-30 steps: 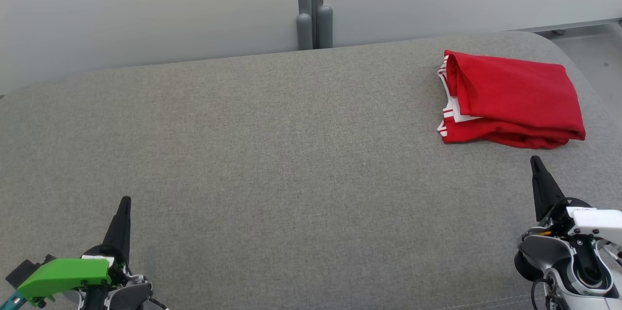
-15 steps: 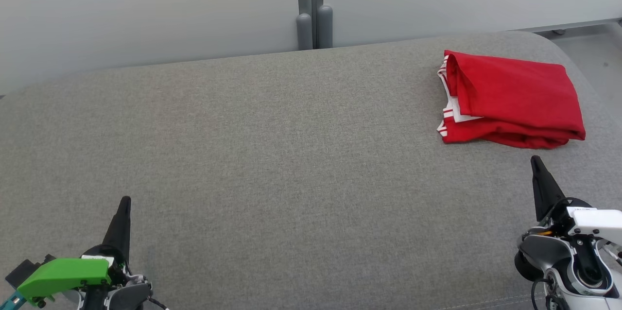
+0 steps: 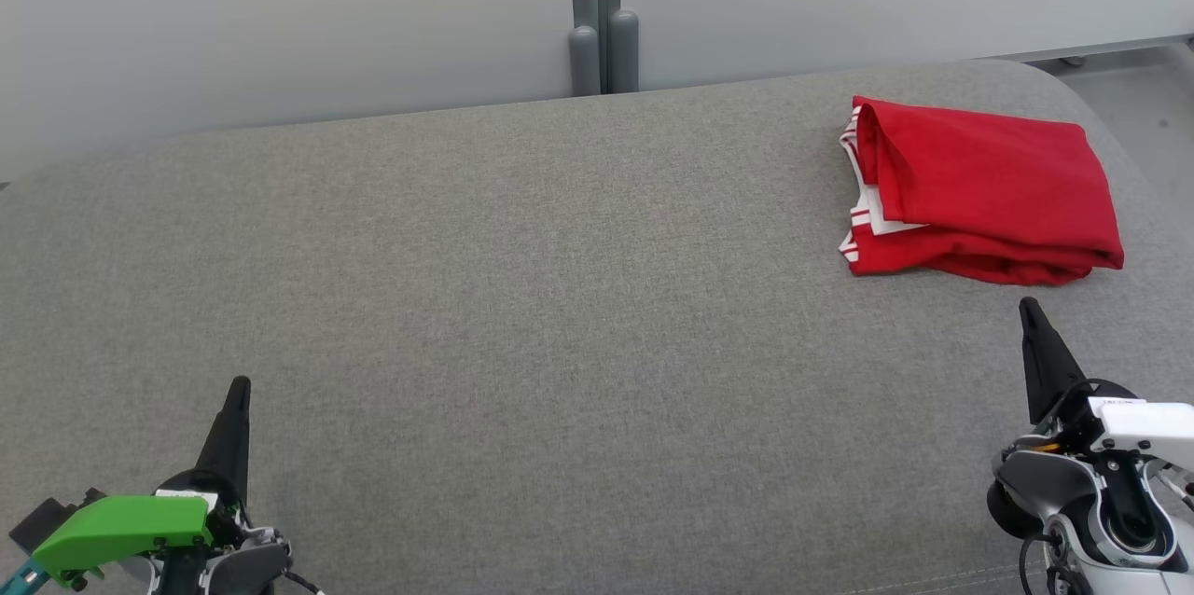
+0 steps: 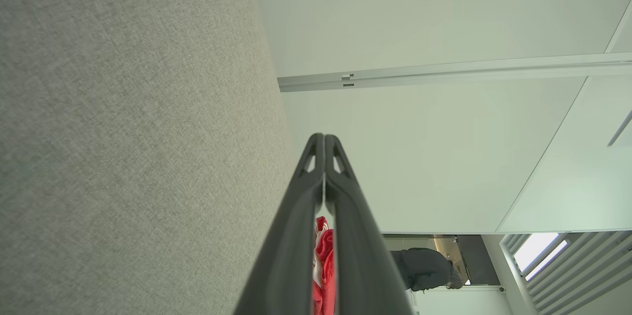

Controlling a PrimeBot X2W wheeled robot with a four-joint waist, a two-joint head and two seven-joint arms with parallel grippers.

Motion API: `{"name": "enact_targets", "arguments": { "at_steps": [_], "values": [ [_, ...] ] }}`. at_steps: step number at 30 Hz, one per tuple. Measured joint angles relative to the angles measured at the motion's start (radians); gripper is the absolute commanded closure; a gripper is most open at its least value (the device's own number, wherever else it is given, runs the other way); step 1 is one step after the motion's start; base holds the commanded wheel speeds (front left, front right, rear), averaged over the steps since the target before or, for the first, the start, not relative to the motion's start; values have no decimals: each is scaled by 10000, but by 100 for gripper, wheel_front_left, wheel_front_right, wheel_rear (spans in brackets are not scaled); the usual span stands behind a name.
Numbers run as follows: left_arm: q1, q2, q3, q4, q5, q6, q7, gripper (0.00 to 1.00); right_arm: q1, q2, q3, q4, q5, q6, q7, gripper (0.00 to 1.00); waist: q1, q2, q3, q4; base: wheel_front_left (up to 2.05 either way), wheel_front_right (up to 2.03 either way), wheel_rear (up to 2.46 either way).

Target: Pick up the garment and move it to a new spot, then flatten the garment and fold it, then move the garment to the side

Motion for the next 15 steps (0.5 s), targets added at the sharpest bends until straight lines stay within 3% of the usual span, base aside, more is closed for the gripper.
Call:
{"name": "enact_targets", "arguments": {
  "at_steps": [15],
  "values": [
    [-7, -2, 15, -2, 10, 0, 0, 100, 0, 15, -10, -4, 0, 0, 2, 100, 0, 0, 1, 1, 0, 0, 0]
  ]
}}
